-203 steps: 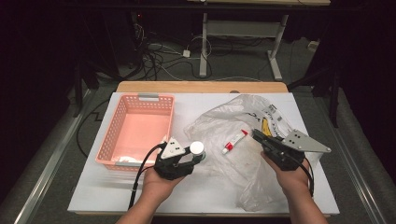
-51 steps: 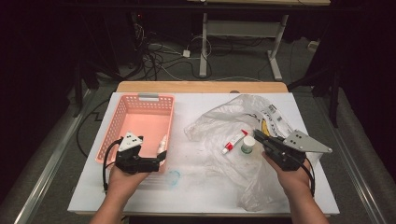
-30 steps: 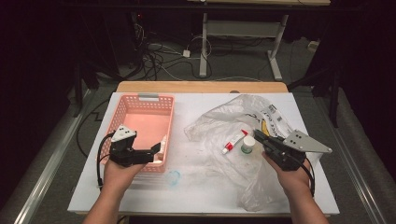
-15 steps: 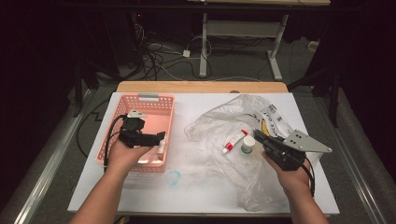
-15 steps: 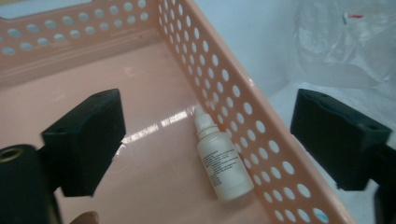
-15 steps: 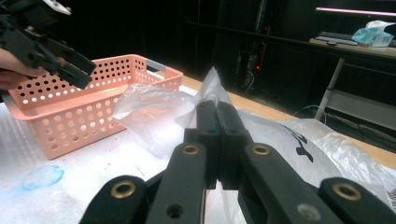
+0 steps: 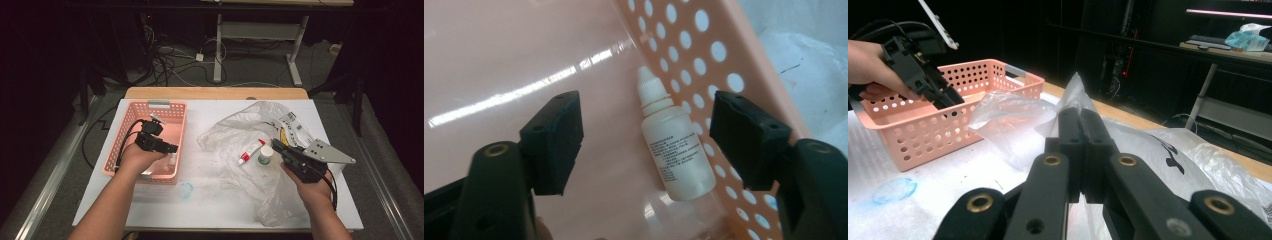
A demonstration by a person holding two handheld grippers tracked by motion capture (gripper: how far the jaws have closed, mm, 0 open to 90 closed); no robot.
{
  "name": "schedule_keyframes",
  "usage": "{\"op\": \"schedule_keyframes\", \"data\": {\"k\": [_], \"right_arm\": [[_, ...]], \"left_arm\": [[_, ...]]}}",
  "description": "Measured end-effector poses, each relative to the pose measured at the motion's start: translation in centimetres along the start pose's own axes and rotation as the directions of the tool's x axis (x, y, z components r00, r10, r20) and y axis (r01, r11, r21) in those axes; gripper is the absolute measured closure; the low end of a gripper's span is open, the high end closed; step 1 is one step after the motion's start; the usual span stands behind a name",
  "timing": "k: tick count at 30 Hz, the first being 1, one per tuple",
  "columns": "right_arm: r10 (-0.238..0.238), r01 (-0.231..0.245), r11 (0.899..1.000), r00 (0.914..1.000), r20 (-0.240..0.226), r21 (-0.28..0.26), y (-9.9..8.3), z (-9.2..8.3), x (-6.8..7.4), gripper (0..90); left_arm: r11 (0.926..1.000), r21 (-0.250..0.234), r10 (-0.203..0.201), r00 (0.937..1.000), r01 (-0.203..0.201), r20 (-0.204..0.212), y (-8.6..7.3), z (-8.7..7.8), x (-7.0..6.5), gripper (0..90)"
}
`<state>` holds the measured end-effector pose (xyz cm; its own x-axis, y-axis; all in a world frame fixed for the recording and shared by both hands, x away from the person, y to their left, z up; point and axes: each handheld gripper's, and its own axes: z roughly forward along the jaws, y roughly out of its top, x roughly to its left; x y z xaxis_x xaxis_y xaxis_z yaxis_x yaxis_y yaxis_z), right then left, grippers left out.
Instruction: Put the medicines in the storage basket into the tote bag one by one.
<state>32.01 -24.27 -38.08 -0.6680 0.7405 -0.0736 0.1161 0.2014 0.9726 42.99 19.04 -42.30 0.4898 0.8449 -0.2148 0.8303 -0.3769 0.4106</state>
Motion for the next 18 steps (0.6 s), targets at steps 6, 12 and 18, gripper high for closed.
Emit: {"op": "schedule_keyframes", "data": {"k": [6, 12, 18], "right_arm": [[0.004, -0.004, 1.000, 1.0000, 0.001, -0.001, 0.0, -0.1, -0.1, 90.0], [0.002, -0.002, 1.000, 1.0000, -0.001, 0.000, 0.0, 0.0, 0.0, 90.0], [0.003, -0.003, 1.000, 1.0000, 0.000, 0.000, 0.0, -0.1, 0.0, 90.0]], "left_arm": [[0.9978, 0.066, 0.000, 0.9998, -0.001, 0.018, 0.4, 0.9, 0.0, 36.2], [0.9950, 0.100, 0.009, 0.9998, -0.010, 0.015, 0.7, 1.3, -0.2, 43.0], [0.9856, 0.167, 0.031, 0.9993, -0.027, -0.022, 0.9, 2.1, -0.5, 47.2]]}}
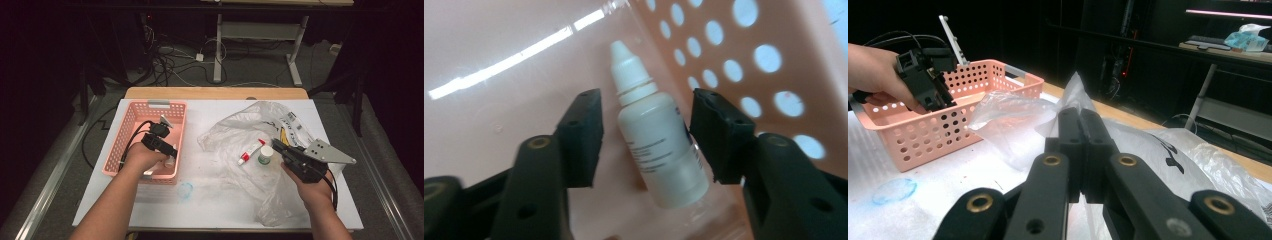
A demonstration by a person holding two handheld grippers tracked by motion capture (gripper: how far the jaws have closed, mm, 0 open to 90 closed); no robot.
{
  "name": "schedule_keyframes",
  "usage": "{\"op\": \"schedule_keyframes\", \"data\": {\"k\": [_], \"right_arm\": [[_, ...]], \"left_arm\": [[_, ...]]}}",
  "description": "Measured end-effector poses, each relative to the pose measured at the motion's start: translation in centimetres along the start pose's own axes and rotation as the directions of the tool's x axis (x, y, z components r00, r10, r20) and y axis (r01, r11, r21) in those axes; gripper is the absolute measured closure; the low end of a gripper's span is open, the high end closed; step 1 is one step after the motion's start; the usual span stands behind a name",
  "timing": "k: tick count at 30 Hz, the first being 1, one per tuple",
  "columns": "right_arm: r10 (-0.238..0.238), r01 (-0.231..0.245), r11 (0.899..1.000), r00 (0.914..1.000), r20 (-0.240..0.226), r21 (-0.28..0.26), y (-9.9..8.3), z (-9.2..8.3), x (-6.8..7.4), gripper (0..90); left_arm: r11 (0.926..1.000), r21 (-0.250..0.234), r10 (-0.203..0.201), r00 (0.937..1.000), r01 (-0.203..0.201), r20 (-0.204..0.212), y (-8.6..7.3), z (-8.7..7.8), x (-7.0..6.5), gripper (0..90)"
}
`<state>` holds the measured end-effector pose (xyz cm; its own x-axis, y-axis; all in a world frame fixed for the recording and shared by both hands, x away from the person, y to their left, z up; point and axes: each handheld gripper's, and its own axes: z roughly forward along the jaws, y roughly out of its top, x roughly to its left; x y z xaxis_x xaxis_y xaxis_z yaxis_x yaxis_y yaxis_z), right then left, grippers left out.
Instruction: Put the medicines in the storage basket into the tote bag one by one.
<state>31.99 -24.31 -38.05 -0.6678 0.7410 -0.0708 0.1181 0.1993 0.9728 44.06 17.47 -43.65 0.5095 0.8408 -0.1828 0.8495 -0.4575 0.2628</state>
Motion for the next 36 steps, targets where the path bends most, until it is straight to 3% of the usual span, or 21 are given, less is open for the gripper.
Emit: {"op": "schedule_keyframes", "data": {"k": [7, 16, 25, 36], "right_arm": [[0.000, 0.000, 1.000, 1.0000, -0.002, 0.004, 0.0, 0.0, 0.0, 90.0], [-0.001, 0.001, 1.000, 1.0000, 0.001, 0.001, 0.0, -0.1, 0.0, 90.0], [0.003, -0.003, 1.000, 1.0000, -0.002, 0.006, 0.0, 0.0, 0.1, 90.0], [-0.004, 0.004, 1.000, 1.0000, -0.003, 0.007, -0.1, 0.1, 0.1, 90.0]], "left_arm": [[0.9978, 0.066, 0.000, 0.9992, 0.002, -0.041, 0.3, 0.6, 0.0, 52.2], [0.9977, 0.067, 0.002, 0.9988, 0.001, -0.049, 0.3, 0.7, -0.1, 56.8], [0.9998, -0.001, 0.020, 0.9980, -0.020, -0.059, -0.1, -0.5, -0.3, 57.9], [0.9966, -0.071, 0.034, 0.9955, -0.041, -0.089, -0.8, -1.1, -0.1, 58.6]]}}
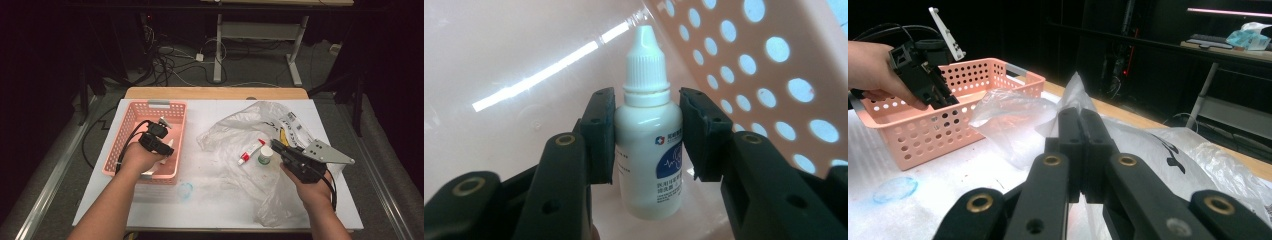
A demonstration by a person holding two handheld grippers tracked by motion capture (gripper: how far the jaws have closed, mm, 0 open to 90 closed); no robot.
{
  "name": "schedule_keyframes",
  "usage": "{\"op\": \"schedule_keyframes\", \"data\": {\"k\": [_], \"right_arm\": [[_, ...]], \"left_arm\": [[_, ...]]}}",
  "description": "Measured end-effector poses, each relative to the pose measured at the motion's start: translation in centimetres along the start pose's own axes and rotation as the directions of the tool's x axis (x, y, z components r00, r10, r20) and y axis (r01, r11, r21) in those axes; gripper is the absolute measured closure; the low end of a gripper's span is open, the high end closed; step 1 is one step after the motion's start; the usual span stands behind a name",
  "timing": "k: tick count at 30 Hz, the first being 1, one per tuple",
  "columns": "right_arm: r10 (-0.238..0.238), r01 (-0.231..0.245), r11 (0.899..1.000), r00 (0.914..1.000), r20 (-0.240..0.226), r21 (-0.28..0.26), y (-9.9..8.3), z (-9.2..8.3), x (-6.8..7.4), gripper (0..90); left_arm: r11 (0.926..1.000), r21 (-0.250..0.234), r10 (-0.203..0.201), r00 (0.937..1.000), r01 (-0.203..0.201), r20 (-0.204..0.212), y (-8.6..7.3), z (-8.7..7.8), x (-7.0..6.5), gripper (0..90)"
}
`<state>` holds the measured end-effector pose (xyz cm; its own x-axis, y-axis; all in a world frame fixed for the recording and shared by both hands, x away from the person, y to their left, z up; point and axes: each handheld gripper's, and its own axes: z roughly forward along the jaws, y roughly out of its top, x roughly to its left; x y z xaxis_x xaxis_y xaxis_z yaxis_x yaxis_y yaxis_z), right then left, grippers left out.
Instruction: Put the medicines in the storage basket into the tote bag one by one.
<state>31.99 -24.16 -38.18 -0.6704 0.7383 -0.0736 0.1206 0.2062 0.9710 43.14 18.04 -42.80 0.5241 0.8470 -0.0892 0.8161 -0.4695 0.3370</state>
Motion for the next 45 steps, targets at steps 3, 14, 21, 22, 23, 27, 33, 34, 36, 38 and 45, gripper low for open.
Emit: {"op": "schedule_keyframes", "data": {"k": [3, 14, 21, 22, 23, 27, 33, 34, 36, 38, 45], "right_arm": [[0.003, -0.003, 1.000, 1.0000, 0.000, 0.000, 0.0, -0.1, 0.0, 90.0], [0.000, 0.000, 1.000, 1.0000, -0.002, -0.002, 0.1, -0.1, 0.1, 90.0], [-0.001, 0.001, 1.000, 1.0000, -0.001, -0.001, 0.0, 0.0, 0.1, 90.0], [-0.001, 0.001, 1.000, 1.0000, -0.002, -0.001, 0.0, 0.0, 0.1, 90.0], [0.001, -0.001, 1.000, 1.0000, -0.002, 0.002, 0.0, 0.0, 0.2, 90.0], [0.002, -0.002, 1.000, 1.0000, -0.002, 0.002, 0.0, 0.0, 0.2, 90.0], [-0.004, 0.004, 1.000, 1.0000, -0.003, 0.004, 0.0, 0.1, 0.2, 90.0], [-0.004, 0.004, 1.000, 1.0000, -0.003, 0.004, 0.0, 0.1, 0.3, 90.0], [-0.004, 0.004, 1.000, 1.0000, 0.000, 0.002, 0.0, 0.1, 0.3, 90.0], [0.000, 0.000, 1.000, 1.0000, -0.001, 0.005, -0.1, 0.1, 0.3, 90.0], [-0.006, 0.006, 1.000, 1.0000, -0.001, 0.001, 0.0, 0.1, 0.3, 90.0]], "left_arm": [[0.9996, -0.028, -0.002, 0.9999, 0.003, 0.015, -0.3, -0.5, 0.0, 58.5], [0.9873, -0.157, -0.016, 0.9988, 0.023, 0.046, -2.7, -2.4, -0.1, 58.4], [0.9671, -0.254, -0.003, 0.9985, 0.017, 0.054, -4.2, -3.5, -0.8, 58.4], [0.9630, -0.269, 0.004, 0.9980, 0.013, 0.063, -4.4, -3.6, -1.0, 58.3], [0.9571, -0.289, 0.006, 0.9975, 0.015, 0.070, -4.7, -3.7, -1.1, 58.3], [0.9399, -0.341, 0.012, 0.9986, 0.007, 0.052, -5.6, -3.9, -1.8, 58.3], [0.9107, -0.413, 0.035, 0.9988, -0.017, 0.035, -7.0, -3.8, -2.9, 58.3], [0.9064, -0.422, 0.037, 0.9989, -0.022, 0.028, -7.2, -3.7, -3.1, 58.3], [0.8981, -0.439, 0.034, 0.9991, -0.019, 0.026, -7.5, -3.6, -3.3, 58.4], [0.8942, -0.447, 0.036, 0.9990, -0.020, 0.027, -7.6, -3.5, -3.5, 58.3], [0.8733, -0.487, 0.028, 0.9992, -0.010, 0.029, -7.8, -3.6, -3.4, 58.3]]}}
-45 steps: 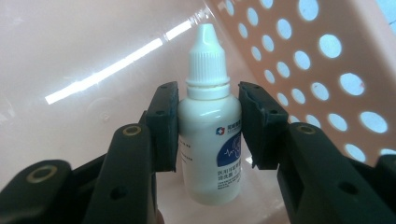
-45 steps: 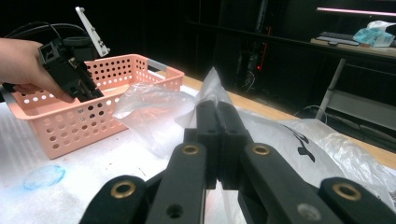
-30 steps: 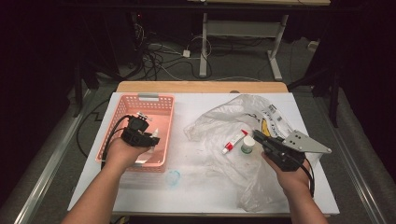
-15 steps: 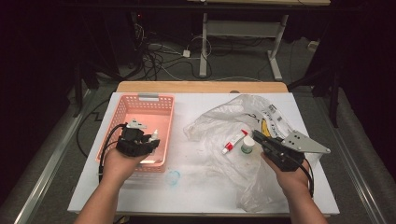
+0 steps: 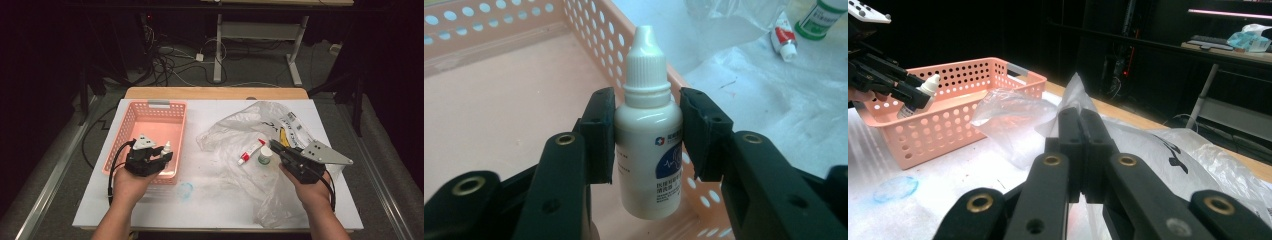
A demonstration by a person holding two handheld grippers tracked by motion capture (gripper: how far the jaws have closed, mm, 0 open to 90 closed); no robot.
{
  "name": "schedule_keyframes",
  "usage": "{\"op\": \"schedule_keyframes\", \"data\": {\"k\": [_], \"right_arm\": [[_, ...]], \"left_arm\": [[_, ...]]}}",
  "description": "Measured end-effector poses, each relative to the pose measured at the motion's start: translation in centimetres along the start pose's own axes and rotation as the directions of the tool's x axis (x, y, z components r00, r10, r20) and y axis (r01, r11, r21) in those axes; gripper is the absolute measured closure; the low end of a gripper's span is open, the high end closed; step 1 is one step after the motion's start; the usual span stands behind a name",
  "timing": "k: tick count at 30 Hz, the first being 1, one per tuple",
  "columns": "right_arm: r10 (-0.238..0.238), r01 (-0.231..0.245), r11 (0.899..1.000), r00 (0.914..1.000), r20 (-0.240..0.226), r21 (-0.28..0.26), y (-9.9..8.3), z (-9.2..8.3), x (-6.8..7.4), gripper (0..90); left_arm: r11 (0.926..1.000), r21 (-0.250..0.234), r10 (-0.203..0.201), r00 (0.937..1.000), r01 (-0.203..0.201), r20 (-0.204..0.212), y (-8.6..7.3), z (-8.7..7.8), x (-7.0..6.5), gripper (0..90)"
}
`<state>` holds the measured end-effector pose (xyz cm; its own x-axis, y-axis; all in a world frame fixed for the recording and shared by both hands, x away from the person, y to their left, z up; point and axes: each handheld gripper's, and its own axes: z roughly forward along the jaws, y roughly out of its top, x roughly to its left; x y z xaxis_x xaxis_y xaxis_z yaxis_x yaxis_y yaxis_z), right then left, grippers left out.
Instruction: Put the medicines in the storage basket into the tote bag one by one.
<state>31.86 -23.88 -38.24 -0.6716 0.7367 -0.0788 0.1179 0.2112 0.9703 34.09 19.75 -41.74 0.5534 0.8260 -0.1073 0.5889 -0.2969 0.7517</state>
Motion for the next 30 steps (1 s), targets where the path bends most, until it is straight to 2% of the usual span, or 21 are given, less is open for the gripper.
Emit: {"op": "schedule_keyframes", "data": {"k": [4, 14, 21, 23, 25, 27, 30], "right_arm": [[0.001, -0.001, 1.000, 1.0000, 0.000, -0.003, 0.0, 0.0, 0.0, 90.0], [0.002, -0.002, 1.000, 1.0000, 0.000, -0.003, 0.0, -0.1, -0.1, 90.0], [0.000, 0.000, 1.000, 1.0000, -0.004, -0.005, 0.1, 0.0, 0.0, 90.0], [-0.001, 0.001, 1.000, 1.0000, -0.004, -0.005, 0.1, 0.0, 0.0, 90.0], [0.001, -0.001, 1.000, 1.0000, -0.005, -0.007, 0.1, 0.0, -0.1, 90.0], [0.004, -0.005, 1.000, 1.0000, -0.004, -0.008, 0.1, -0.1, -0.1, 90.0], [0.002, -0.002, 1.000, 1.0000, -0.004, -0.011, 0.2, -0.1, -0.1, 90.0]], "left_arm": [[0.9996, -0.014, -0.025, 0.9996, 0.025, 0.015, -0.2, 0.1, 0.4, 58.4], [0.9958, -0.088, -0.019, 0.9991, 0.022, 0.038, 0.5, -1.1, -0.4, 58.4], [0.9903, -0.137, 0.037, 0.9964, -0.026, 0.077, 1.5, -1.9, -2.8, 58.4], [0.9896, -0.135, 0.061, 0.9939, -0.048, 0.091, 1.8, -1.8, -3.6, 58.4], [0.9891, -0.132, 0.077, 0.9933, -0.065, 0.087, 2.1, -1.6, -4.5, 58.4], [0.9880, -0.135, 0.092, 0.9890, -0.076, 0.116, 2.2, -1.1, -5.3, 58.4], [0.9859, -0.125, 0.128, 0.9824, -0.111, 0.136, 2.4, -0.3, -6.8, 58.3]]}}
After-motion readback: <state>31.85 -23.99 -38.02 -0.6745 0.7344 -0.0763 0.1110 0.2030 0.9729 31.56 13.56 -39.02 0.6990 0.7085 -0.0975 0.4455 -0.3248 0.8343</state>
